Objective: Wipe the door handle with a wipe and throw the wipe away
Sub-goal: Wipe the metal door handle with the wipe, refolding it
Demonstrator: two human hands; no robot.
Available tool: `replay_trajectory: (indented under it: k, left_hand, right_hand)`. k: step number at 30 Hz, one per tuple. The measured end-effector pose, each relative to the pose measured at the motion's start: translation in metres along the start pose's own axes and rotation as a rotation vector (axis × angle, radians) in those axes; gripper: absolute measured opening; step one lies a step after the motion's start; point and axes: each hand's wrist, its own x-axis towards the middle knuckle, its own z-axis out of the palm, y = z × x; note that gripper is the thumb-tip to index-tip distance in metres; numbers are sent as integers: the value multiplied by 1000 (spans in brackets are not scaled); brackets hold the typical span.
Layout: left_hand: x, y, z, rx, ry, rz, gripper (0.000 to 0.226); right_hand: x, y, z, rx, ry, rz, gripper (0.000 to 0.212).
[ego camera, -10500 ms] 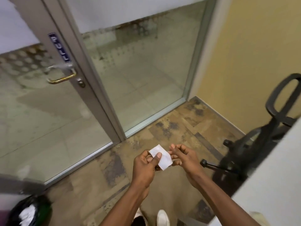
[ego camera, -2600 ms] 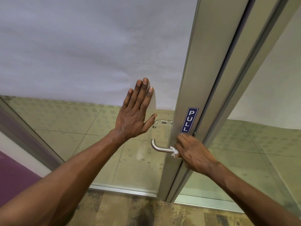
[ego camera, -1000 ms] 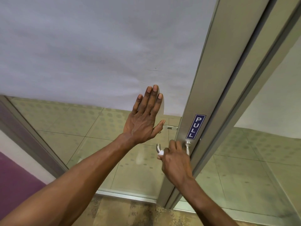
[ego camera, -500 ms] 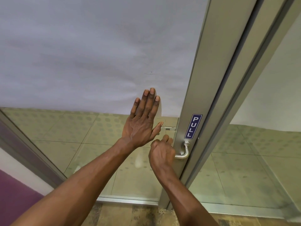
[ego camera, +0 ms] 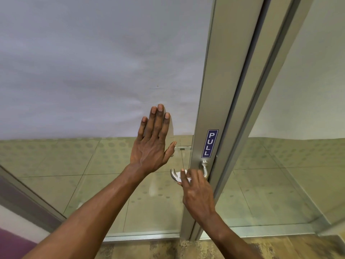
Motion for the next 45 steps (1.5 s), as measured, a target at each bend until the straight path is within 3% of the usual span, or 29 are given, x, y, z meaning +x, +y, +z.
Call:
replay_trajectory:
  k: [4,13,15,18,21,28,31,37,42,45]
  left_hand:
    - [1,1,-1,-2,-4,-4,107]
    - [-1,1,0,21,-14,-9,109]
    - [0,0,1,21,-13,-10,108]
    - [0,0,3,21,-7,-7,107]
    - [0,0,4,17,-4,-9,107]
    - [0,2,5,24,11,-10,109]
    - [0,1,5,14,16,-7,109]
    - [0,1,5,22,10,-7,108]
    - [0,2,6,-3,19,-11,108]
    - [0,2,6,-1,18,-7,108]
  right_hand:
    - [-12,30,5,45,24,78,67]
    - [-23,68,16,98,75,32,76]
    - [-26,72,19,155,121,131,71]
    - [-27,70,20,359,223,418,44]
    - [-23,68,22,574,299,622,30]
    - [9,58,5,819,520,841,15]
    - [20,59,1,781,577,768,20]
    - [18,69,9,406,366,386,25]
    - [18,79,11,227,272,182,50]
    - [17,83,11,185,263,159,50]
